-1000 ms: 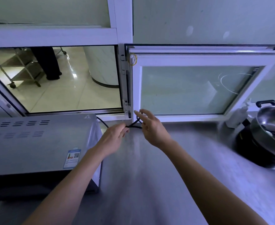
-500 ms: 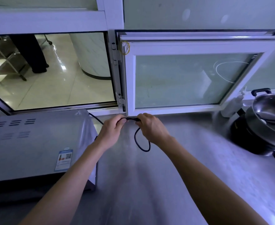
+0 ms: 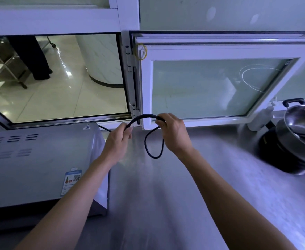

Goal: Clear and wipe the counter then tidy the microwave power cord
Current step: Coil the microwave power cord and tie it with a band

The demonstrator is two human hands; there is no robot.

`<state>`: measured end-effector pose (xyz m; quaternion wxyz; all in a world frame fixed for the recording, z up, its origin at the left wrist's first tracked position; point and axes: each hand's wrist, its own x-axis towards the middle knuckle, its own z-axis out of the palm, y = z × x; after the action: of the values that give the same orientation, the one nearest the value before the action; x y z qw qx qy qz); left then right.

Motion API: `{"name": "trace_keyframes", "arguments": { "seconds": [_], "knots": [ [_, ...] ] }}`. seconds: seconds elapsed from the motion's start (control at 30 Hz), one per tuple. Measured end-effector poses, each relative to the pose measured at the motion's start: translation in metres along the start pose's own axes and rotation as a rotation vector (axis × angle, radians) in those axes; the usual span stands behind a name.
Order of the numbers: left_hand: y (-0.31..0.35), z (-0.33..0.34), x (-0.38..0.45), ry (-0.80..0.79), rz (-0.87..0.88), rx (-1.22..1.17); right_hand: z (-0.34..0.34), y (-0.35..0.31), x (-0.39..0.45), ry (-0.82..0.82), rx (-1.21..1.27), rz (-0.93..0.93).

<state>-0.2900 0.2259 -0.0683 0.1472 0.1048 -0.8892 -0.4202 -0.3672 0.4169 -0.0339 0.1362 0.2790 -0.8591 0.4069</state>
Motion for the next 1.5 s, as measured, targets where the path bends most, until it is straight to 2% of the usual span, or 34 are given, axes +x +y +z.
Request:
{"name": "trace_keyframes", "arguments": {
  "seconds": [0.17,0.27,0.43,0.67,0.77,0.9,1.13,1.33,1.5],
  "knots": [
    [-0.005,0.001,0.001,0.032,-0.065,-0.122,0.019,-0.007,0.007,-0.052,0.051,0.05],
    [-0.005,0.004,0.003,0.061,-0.044,-0.191,0.029,-0.014,0.012,-0.064,0.128,0.117],
    [-0.007,0.008,0.011,0.067,-0.049,-0.184,0.038,-0.028,0.017,-0.047,0.296,0.256],
    [-0.013,0.018,0.018,0.028,-0.021,-0.095,0.038,-0.042,0.023,-0.016,0.415,0.375],
    [-0.008,0.019,0.017,-0.016,0.044,-0.029,0.043,-0.051,0.025,0.001,0.458,0.402],
    [-0.003,0.009,0.012,-0.11,0.07,-0.017,0.046,-0.055,0.032,-0.007,0.453,0.417],
    [-0.005,0.002,0.013,-0.199,0.117,0.184,0.049,-0.05,0.037,-0.015,0.448,0.428],
    [-0.003,0.001,0.015,-0.179,0.037,0.126,0.049,-0.055,0.041,-0.031,0.559,0.474],
    [-0.006,-0.002,0.013,-0.208,-0.065,-0.027,0.049,-0.05,0.039,-0.058,0.574,0.464]
  ]
}}
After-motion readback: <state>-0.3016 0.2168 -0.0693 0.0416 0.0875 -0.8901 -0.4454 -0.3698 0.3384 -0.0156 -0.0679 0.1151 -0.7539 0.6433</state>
